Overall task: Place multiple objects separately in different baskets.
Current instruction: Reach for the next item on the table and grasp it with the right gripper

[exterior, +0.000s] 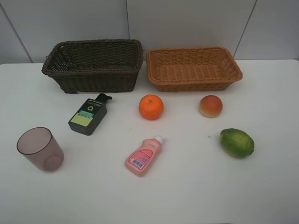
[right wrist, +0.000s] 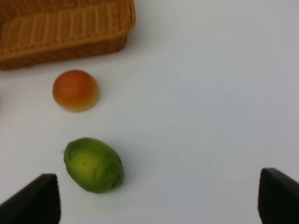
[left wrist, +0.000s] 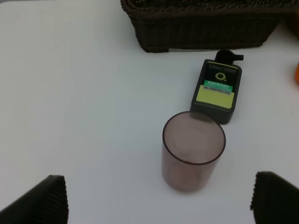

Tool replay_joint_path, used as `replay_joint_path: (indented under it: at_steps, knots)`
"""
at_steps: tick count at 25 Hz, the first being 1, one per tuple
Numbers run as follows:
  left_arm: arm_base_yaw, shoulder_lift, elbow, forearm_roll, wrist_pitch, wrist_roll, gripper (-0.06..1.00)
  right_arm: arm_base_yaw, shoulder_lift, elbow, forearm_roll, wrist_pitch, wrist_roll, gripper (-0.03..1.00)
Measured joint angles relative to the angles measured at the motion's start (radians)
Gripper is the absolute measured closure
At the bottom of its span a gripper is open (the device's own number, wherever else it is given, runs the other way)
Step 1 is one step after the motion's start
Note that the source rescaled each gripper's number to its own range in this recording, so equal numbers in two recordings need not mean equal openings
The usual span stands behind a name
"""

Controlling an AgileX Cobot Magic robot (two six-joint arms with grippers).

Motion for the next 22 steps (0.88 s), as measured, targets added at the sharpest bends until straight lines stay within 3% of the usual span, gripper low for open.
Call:
replay_joint_path:
  at_steps: [9, 17, 22]
  knots:
    - [0.000, 0.000, 0.000, -0.001, 0.000, 0.000, -0.06, 0.052, 0.515, -0.155, -0.013, -0.066, 0.001, 0.11]
    - [0.000, 0.000, 0.000, 0.000, 0.000, 0.000, -0.06, 0.192, 0.924, -0.246, -0.075, -0.115, 0.034, 0.11]
    - [0.000, 0.000, 0.000, 0.000, 0.000, 0.000, -0.06, 0.271, 1.096, -0.246, -0.063, -0.163, 0.034, 0.11]
